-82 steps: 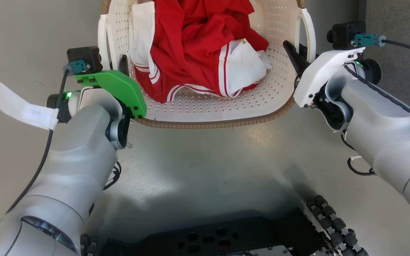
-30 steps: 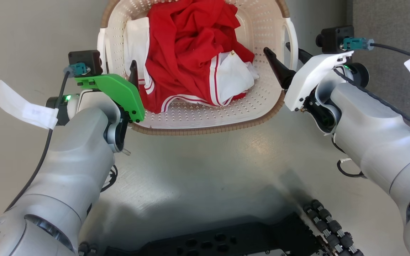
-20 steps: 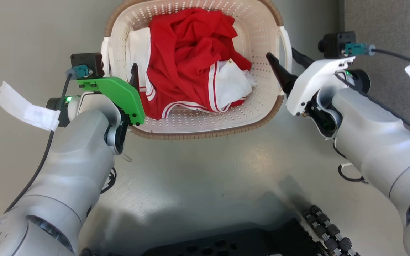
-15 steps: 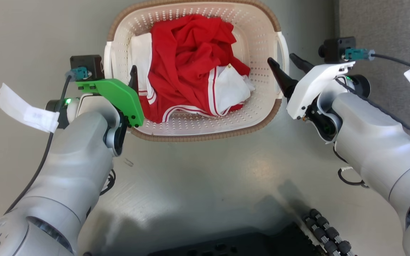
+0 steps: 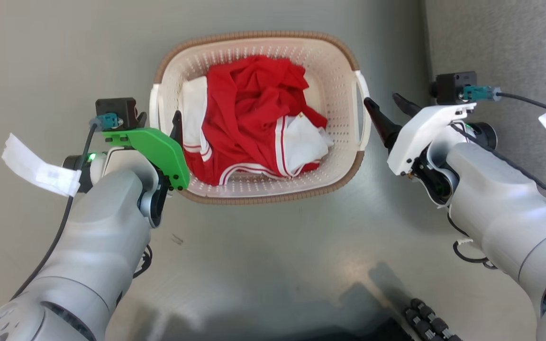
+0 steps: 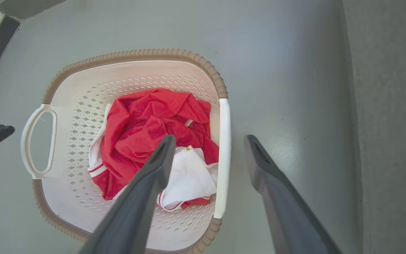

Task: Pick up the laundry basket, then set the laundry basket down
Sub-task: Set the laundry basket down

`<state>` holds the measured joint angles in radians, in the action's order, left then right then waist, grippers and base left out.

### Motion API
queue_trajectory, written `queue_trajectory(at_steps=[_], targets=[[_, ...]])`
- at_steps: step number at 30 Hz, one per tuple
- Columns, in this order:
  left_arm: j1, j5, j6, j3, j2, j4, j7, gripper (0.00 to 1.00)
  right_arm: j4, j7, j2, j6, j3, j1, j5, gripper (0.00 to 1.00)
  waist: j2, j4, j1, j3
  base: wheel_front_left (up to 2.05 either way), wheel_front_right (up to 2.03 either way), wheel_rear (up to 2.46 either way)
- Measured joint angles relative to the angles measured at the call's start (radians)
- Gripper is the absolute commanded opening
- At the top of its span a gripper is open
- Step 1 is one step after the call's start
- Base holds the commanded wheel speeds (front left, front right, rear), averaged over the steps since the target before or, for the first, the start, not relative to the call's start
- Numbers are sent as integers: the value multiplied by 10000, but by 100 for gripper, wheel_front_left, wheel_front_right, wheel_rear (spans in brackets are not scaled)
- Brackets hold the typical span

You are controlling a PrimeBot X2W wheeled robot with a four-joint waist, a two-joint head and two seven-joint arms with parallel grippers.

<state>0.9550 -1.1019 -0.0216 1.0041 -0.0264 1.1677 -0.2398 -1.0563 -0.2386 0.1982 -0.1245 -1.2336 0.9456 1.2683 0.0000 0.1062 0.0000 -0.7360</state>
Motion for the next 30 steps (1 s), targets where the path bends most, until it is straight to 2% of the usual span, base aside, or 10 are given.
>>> queue_trajectory(at_steps=[12,19,30], targets=[[-428,27,228,-25,0,25,-90,100,31,-86,92,0,75,-337,-63,100,0,6,-1,1411,0,0,0],[-441,297,230,-606,-50,-500,-90,100,445,-86,458,0,819,-327,-487,100,0,3,-1,2375,0,0,0],[-910,1120,301,-1455,-637,-1615,-92,100,1338,-88,782,0,1889,-415,-1333,100,0,-17,-1,3795,0,0,0]])
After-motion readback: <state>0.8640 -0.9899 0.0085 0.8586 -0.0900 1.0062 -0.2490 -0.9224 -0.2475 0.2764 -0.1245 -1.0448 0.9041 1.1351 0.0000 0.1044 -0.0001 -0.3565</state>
